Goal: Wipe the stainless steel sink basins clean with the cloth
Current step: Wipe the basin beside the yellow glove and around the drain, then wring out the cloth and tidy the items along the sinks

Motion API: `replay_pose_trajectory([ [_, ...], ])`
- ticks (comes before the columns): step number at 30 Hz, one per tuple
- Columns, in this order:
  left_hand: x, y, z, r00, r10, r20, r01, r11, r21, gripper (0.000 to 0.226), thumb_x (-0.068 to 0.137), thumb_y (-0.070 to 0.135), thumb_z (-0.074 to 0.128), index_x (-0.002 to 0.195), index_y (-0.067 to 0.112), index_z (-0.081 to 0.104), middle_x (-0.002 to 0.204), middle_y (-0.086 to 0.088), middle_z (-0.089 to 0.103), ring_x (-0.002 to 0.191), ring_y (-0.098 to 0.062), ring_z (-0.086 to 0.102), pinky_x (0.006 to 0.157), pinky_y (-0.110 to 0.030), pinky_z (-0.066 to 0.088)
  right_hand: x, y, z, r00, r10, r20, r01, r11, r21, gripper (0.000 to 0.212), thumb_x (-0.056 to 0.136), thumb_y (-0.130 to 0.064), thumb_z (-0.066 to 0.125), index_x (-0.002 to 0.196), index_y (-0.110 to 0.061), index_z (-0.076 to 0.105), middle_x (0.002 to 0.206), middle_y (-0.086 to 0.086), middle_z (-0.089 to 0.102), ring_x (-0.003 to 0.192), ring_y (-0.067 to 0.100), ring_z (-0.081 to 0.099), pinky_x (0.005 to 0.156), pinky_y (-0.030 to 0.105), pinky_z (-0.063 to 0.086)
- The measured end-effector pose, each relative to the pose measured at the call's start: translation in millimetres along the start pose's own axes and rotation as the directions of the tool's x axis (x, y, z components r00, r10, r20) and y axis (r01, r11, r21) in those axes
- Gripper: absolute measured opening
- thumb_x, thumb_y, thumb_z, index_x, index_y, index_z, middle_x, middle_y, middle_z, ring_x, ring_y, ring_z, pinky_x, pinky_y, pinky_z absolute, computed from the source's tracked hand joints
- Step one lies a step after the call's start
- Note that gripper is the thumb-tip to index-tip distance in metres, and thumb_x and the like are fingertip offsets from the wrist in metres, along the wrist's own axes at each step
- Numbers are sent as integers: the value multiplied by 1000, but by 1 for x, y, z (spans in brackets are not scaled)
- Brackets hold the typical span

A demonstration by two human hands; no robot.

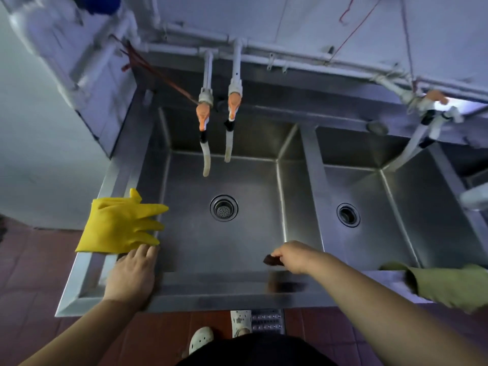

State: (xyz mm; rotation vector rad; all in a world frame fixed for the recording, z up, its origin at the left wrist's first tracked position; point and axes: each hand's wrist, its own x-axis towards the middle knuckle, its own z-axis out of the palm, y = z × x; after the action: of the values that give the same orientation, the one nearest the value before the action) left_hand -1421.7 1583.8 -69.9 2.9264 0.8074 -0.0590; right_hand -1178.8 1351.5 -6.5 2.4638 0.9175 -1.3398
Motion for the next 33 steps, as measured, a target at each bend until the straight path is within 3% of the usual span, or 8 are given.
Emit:
replay_pose_trajectory([
  [3,2,33,-26,997,82,16,-79,989,-127,20,61,14,61,79,6,65,69,-11,60,58,-33,63,44,-32,49,-34,-5,0,952,-4,-307,66,980,190,42,99,-10,40,139,-22,48,142,7,48,123,23,50,90,20,36],
  [6,13,92,-67,991,34,133,35,873,-486,24,86,19,53,107,17,65,101,-3,67,94,-25,65,73,-30,49,-71,-13,-1,770,-50,-636,221,956,192,47,99,-6,38,144,-21,40,146,3,42,125,19,48,99,20,34],
  [8,20,133,-97,958,52,283,181,655,-734,24,93,25,55,115,17,61,109,-2,66,99,-19,62,83,-29,47,-93,-19,-2,644,-33,-764,298,931,212,47,99,-8,40,144,-19,39,144,2,44,124,17,47,97,15,31],
  [10,26,168,-127,903,157,399,354,254,-900,28,94,24,55,117,8,59,107,-10,67,98,-21,63,85,-33,51,-112,-21,-2,552,-6,-834,326,922,209,48,99,-9,43,145,-20,37,145,2,43,127,16,45,98,13,28],
  [12,31,195,-150,851,270,450,481,-56,-875,30,95,27,53,117,8,59,109,-13,68,102,-24,64,92,-36,52,-130,-19,0,500,4,-866,345,916,204,49,99,-12,43,146,-21,34,147,2,40,129,14,43,100,13,28],
  [14,35,219,-165,823,345,452,531,-184,-827,32,94,31,54,116,8,61,110,-12,70,104,-25,66,96,-41,50,-144,-13,3,468,24,-883,351,913,211,51,99,-15,44,147,-23,30,149,0,37,131,11,41,101,9,26],
  [26,22,376,-159,844,440,307,257,170,-951,25,94,11,54,117,18,58,102,-3,69,97,-16,65,86,-31,52,-205,146,50,404,306,-862,428,770,474,57,93,-36,52,145,-28,29,141,-20,29,132,-6,26,108,14,23],
  [33,-16,546,-128,729,598,332,195,284,-939,34,88,-6,52,105,23,58,102,-5,68,93,-15,65,71,-15,52,-239,311,87,637,525,-565,586,145,797,49,87,2,62,123,-27,46,113,2,61,92,-2,63,73,14,49],
])
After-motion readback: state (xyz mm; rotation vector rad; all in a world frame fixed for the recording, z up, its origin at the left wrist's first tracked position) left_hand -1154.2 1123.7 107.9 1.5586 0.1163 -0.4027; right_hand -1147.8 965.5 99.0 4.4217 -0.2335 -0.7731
